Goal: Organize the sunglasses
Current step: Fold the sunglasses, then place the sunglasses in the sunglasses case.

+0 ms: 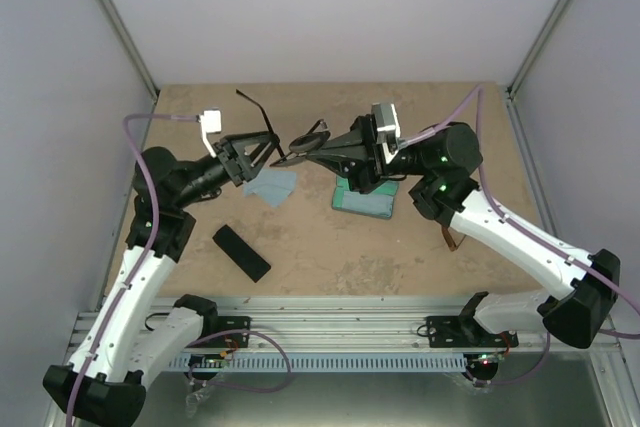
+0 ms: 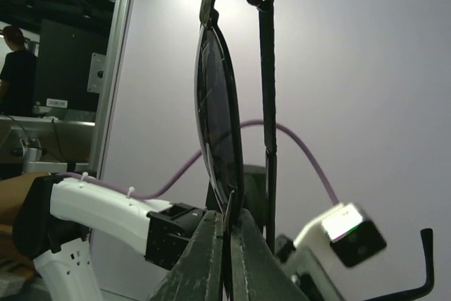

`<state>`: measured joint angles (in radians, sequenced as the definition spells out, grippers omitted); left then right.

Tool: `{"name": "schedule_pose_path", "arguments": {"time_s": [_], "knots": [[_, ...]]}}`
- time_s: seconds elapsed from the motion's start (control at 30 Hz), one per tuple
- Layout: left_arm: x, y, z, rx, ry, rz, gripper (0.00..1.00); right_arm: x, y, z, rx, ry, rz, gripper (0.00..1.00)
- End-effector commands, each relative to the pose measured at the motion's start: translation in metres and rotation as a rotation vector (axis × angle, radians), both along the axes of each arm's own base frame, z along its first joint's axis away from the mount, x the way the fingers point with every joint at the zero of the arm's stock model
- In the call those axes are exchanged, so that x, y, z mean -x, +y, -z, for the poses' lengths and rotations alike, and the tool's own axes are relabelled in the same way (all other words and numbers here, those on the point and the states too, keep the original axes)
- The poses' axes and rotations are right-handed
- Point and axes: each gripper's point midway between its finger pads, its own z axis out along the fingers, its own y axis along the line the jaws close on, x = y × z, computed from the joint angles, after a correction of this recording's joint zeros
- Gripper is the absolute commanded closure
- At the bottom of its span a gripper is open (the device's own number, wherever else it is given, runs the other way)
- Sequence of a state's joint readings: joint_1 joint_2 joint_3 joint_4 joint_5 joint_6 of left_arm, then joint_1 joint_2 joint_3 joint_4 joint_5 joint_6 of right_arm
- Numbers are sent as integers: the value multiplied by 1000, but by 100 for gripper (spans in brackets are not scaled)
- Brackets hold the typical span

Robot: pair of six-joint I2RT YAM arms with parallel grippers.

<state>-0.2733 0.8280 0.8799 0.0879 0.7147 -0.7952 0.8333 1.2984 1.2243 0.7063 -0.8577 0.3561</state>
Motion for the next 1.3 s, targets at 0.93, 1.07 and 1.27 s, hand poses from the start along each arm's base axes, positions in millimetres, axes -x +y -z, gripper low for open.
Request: {"name": "schedule_pose_path", "arguments": {"time_s": [0.93, 1.07, 1.27], "knots": [[-11, 66, -22, -143, -114, -463, 34, -67, 4, 70, 293, -270, 554, 100], [-22, 96, -5, -166, -24, -648, 34, -105, -3, 108, 475, -361, 777, 99], [-15, 110, 4, -180, 4, -708, 33, -151, -20, 187, 872, -381, 1034, 100]]}}
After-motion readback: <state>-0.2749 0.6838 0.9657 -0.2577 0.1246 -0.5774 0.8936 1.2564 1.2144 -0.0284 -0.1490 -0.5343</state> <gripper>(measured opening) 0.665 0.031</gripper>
